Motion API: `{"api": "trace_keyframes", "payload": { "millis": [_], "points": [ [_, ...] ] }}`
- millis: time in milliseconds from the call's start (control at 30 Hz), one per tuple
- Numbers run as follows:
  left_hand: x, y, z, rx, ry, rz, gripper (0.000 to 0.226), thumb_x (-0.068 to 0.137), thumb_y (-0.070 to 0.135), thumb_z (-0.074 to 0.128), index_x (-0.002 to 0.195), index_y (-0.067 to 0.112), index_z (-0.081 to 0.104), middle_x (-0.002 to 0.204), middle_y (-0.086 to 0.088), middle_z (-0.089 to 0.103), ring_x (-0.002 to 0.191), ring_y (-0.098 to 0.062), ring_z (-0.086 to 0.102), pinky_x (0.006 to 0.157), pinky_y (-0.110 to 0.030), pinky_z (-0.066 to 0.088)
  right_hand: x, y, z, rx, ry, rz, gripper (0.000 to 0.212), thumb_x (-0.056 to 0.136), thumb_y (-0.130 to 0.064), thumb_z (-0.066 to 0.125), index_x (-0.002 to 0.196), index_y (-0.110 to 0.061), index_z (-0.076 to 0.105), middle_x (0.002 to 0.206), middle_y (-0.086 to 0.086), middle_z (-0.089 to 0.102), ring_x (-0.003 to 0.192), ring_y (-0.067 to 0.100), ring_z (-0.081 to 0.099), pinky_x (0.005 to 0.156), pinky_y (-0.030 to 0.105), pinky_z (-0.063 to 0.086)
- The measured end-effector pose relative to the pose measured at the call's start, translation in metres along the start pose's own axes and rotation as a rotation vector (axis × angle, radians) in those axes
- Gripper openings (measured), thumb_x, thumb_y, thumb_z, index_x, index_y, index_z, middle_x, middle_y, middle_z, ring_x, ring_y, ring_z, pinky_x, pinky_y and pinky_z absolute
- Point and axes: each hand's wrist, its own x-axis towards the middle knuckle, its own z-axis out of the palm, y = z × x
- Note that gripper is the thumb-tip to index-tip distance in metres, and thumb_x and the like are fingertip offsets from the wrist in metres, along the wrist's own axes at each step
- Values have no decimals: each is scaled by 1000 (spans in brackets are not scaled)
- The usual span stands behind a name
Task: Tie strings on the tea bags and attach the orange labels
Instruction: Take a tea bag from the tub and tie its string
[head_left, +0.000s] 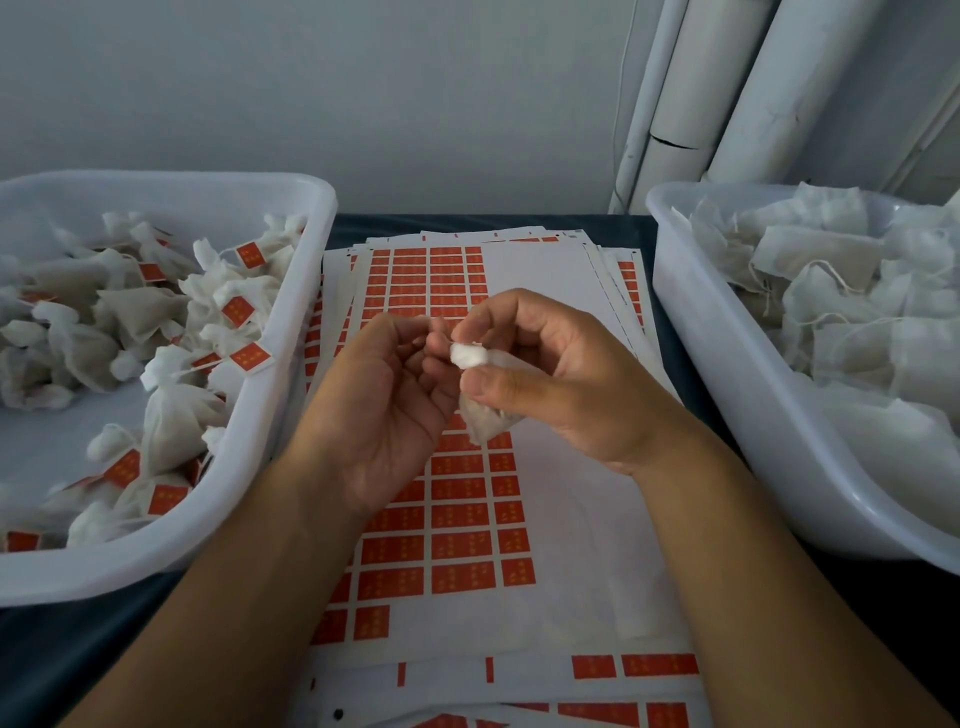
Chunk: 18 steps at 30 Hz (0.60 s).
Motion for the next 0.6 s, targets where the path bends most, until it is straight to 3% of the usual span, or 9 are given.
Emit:
{"api": "trace_keyframes", "payload": {
  "millis": [67,267,400,500,600],
  "points": [
    [4,-1,-3,16,34,21,30,90,10,55,119,4,55,75,-4,59,60,-6,54,63,-12,51,0,0,-1,-16,7,-13,23,91,-22,74,110,-32,65,96,-22,65,97,7,65,72,23,57],
    [4,-2,-3,86,7,50,14,99,14,52,103,5,62,73,-4,59,58,-7,56,57,-16,54,1,0,-1,-76,-1,-15,30,91,-23,76,117,-30,64,87,-17,63,86,9,64,73,23,56],
    [4,-2,-7,270,-13,101,29,99,20,52,77,11,70,66,-1,56,57,-8,54,58,-21,54,1,0,4,-160,-26,-21,29,90,-23,78,113,-32,63,86,-27,63,85,4,64,73,18,56],
    [3,-3,-8,367,-18,124,36,100,22,51,73,15,74,68,0,58,60,-9,55,65,-25,53,2,4,5,-218,-13,-9,30,88,-24,80,110,-30,61,87,-16,64,86,13,65,76,28,61],
    [3,-6,-7,415,-11,132,35,99,22,52,73,15,74,67,-1,58,60,-9,55,62,-25,53,2,5,6,-238,-19,2,31,87,-22,81,106,-31,58,90,-10,65,87,17,66,78,39,63]
  ]
}}
